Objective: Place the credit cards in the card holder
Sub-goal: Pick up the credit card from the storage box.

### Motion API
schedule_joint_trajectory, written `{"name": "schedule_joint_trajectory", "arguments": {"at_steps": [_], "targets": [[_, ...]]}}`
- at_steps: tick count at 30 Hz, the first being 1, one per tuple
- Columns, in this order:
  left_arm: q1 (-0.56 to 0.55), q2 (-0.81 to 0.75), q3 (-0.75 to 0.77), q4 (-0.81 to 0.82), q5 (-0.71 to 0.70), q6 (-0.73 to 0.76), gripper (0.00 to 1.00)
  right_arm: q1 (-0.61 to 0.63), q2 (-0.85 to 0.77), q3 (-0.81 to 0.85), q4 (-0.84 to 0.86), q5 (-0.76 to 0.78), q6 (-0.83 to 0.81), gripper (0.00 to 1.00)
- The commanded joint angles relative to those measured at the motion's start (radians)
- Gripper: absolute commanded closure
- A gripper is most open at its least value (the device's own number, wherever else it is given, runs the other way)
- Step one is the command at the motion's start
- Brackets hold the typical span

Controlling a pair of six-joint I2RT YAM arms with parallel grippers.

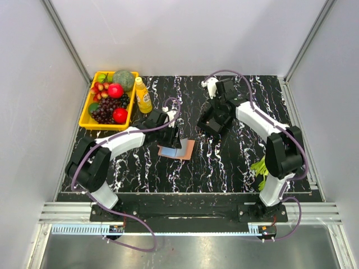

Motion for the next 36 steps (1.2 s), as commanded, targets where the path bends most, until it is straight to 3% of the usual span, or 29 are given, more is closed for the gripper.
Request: {"name": "schedule_joint_trajectory", "arguments": {"at_steps": [1,5,8,14,18,22,27,30,36], "targets": [[-0.002,-0.058,-0.005,0.026,-0.041,-0.004,0.45,-0.007,-0.083,-0.015,0.000,-0.057,0.047,1.00],[-0.002,-0.070,-0.011,0.025,-0.047,-0.006,0.45,-0.010,-0.100,0.005,-0.022,-0.080,0.117,1.00],[-0.002,-0.089,-0.024,0.023,-0.088,-0.009,0.44,-0.013,-0.161,-0.007,-0.017,-0.230,0.211,1.00],[0.000,-0.176,-0.072,0.026,-0.254,-0.056,0.44,-0.013,-0.205,-0.048,0.050,-0.475,0.566,1.00],[0.029,-0.245,-0.116,0.011,-0.357,-0.076,0.44,-0.013,-0.224,-0.188,0.217,-0.588,0.846,1.00],[0.064,-0.253,-0.147,0.010,-0.331,-0.082,0.44,-0.007,-0.225,-0.300,0.408,-0.699,1.036,1.00],[0.066,-0.255,-0.161,0.016,-0.323,-0.093,0.44,0.092,-0.203,-0.343,0.477,-0.637,1.124,1.00],[0.066,-0.238,-0.156,0.026,-0.294,-0.086,0.44,0.151,-0.200,-0.409,0.604,-0.620,1.222,1.00],[0.066,-0.202,-0.159,0.046,-0.272,-0.098,0.45,0.209,-0.131,-0.424,0.591,-0.551,1.259,1.00]]}}
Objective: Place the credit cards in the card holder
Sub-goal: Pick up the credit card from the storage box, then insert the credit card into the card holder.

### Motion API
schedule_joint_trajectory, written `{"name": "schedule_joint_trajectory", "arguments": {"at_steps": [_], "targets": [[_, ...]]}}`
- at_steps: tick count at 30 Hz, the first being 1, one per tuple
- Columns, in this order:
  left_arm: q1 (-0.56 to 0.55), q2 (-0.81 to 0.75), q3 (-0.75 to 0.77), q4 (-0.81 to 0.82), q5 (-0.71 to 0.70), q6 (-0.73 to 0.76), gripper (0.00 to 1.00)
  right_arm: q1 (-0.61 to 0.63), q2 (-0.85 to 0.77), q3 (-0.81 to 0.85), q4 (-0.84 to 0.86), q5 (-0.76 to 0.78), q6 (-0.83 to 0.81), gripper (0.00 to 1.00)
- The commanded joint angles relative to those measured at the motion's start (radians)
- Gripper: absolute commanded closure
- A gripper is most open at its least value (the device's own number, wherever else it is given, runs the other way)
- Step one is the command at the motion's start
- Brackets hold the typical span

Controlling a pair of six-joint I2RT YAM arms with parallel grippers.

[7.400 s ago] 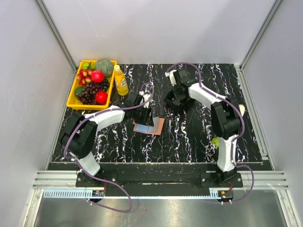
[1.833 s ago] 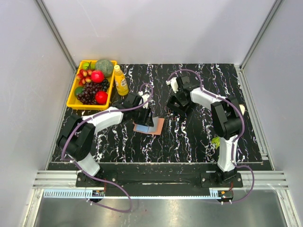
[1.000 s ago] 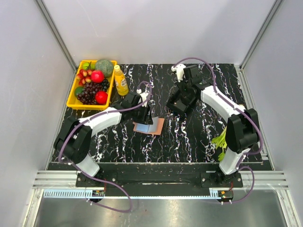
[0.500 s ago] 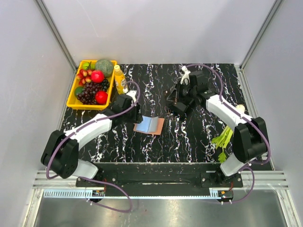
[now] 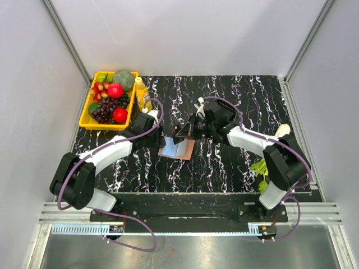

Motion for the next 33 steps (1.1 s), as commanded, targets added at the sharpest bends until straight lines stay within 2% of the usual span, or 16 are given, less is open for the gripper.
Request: {"name": "schedule_joint_trajectory", "arguments": {"at_steps": [1,7,13,21,33], "targets": [[-0.002,0.023,-0.003,0.050,0.023,-0.021,0.46,0.028,0.043,-0.027,0.067,0.073,0.071,1.00],[-0.002,0.059,-0.031,0.116,0.079,-0.054,0.47,0.059,0.121,-0.079,0.132,0.098,0.090,1.00],[-0.002,0.099,-0.059,0.155,0.072,-0.073,0.49,0.071,0.155,-0.122,0.172,0.117,0.093,1.00],[-0.002,0.140,-0.091,0.199,0.076,-0.085,0.49,0.074,0.159,-0.124,0.085,0.183,0.061,1.00],[-0.002,0.183,-0.111,0.233,0.130,-0.096,0.53,0.075,0.130,-0.136,0.061,0.211,0.080,1.00]]}}
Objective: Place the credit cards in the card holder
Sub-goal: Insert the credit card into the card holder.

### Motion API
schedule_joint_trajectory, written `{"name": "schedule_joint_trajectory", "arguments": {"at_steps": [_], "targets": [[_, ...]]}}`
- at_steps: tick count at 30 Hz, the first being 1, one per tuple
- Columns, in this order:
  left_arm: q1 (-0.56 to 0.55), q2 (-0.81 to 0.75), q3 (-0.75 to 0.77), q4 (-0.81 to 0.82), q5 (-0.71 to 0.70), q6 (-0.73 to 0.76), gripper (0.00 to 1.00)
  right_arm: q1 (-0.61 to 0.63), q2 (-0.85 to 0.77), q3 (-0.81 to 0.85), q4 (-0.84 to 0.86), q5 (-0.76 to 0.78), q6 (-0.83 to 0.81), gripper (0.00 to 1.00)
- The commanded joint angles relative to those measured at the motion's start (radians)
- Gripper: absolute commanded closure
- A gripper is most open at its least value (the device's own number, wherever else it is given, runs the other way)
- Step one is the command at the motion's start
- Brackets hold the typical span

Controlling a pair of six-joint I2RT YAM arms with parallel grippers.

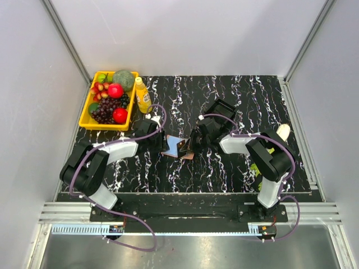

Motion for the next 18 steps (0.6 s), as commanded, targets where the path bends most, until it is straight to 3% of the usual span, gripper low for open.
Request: {"name": "schedule_joint_trajectory", "arguments": {"at_steps": [1,7,11,18], "targets": [[-0.003,0.032,-0.036,0.035,0.041,-0.024,0.55,0.008,-0.038,-0.007,-0.005,0.027,0.008,1.00],[-0.002,0.035,-0.044,0.036,0.029,-0.038,0.69,0.008,-0.113,-0.007,-0.049,0.061,-0.018,1.00],[-0.008,-0.032,-0.084,0.045,0.006,-0.068,0.64,0.002,-0.160,-0.023,-0.081,0.136,-0.040,1.00],[-0.069,-0.177,-0.058,-0.010,-0.047,-0.090,0.60,-0.007,-0.147,-0.046,-0.055,0.111,-0.014,1.00]]}}
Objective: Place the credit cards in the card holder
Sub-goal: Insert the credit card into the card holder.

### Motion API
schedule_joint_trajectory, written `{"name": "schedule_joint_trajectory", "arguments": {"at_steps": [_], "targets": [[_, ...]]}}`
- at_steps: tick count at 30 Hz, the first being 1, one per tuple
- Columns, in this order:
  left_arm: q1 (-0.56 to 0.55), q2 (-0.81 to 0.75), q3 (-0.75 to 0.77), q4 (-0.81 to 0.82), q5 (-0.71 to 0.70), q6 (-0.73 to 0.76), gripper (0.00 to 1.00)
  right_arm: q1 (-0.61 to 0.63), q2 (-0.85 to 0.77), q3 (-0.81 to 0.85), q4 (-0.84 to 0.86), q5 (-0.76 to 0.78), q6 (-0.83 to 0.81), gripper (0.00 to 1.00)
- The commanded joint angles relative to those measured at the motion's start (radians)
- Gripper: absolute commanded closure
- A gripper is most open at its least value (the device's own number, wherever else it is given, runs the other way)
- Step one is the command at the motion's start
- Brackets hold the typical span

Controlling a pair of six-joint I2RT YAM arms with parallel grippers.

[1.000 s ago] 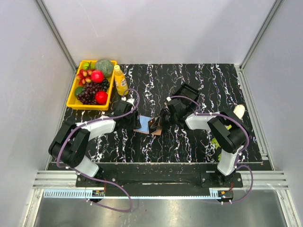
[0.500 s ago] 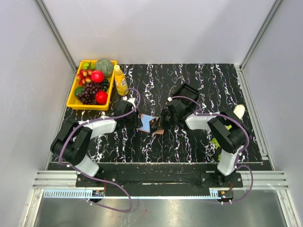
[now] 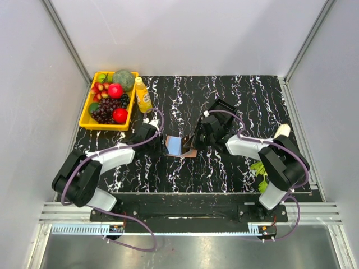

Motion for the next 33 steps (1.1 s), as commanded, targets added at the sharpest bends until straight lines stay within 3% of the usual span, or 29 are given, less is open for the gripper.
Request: {"name": "schedule_joint_trajectory", "arguments": {"at_steps": [1,7,14,22,33], "targets": [[-0.051,-0.080,0.041,-0.027,-0.046,-0.016,0.60,-0.004,0.008,-0.030,0.021,0.014,0.029,1.00],[-0.057,-0.068,0.133,-0.062,-0.065,0.033,0.58,-0.027,0.080,-0.053,0.149,-0.044,0.054,1.00],[-0.059,0.090,0.310,-0.164,-0.137,0.151,0.56,-0.030,0.077,-0.061,0.213,-0.044,0.046,1.00],[-0.060,0.190,0.284,-0.123,-0.040,0.137,0.57,-0.030,0.054,-0.061,0.210,-0.046,0.032,1.00],[-0.060,0.250,0.244,-0.096,-0.042,0.119,0.60,-0.037,0.129,-0.032,0.248,-0.087,0.039,1.00]]}}
